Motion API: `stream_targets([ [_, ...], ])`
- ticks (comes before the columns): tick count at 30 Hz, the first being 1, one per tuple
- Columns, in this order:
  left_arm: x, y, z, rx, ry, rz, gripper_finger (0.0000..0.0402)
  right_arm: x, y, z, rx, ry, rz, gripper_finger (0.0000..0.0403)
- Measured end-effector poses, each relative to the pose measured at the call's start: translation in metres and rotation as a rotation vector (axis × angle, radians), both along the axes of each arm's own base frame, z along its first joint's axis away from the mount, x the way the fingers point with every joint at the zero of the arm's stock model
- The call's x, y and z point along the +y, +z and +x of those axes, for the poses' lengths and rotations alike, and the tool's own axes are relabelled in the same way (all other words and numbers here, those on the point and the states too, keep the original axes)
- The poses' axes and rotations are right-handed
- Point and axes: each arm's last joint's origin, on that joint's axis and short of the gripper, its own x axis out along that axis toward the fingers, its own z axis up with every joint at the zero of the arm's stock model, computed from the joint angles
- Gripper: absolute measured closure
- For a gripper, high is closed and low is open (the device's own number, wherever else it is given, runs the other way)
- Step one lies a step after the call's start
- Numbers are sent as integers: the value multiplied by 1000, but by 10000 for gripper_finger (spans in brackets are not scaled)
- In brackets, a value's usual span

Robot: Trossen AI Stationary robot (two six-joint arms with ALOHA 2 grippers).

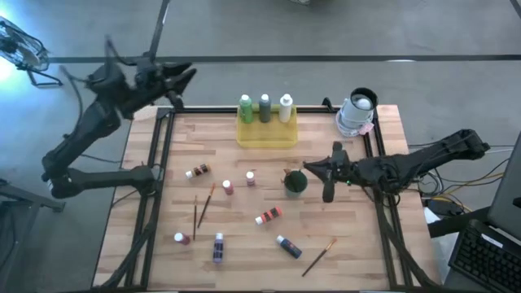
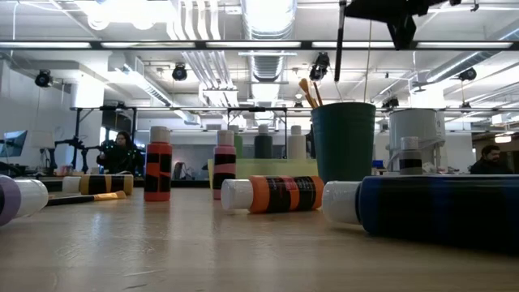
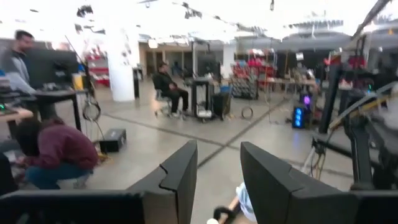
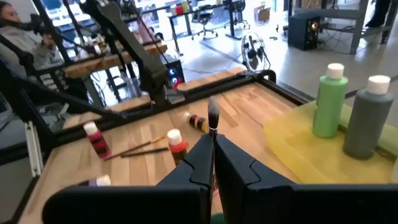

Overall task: Pick & Place Paint Supplies
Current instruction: Put the silver paint brush into the green cup, then put the yellow paint bottle into the yellow bin

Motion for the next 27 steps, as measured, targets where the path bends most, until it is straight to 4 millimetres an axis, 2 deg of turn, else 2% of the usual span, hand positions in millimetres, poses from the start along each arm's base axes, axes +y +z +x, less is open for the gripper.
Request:
stream_targets([
  [4,-10,5,-14,-49,0,8,273,1,-8,5,34,2,-27,395],
  [8,-14,7,-20,-72,-6,6,273,4,-17,13,89,10,-73,395],
  [20,-10,5,-14,-56,-7,-8,273,10,-51,37,219,2,-58,395],
  [24,-6,3,-8,-42,-7,-19,273,11,-50,41,186,5,-41,395],
  [27,-2,1,-3,-28,-7,-29,273,11,-42,38,152,5,-32,394],
])
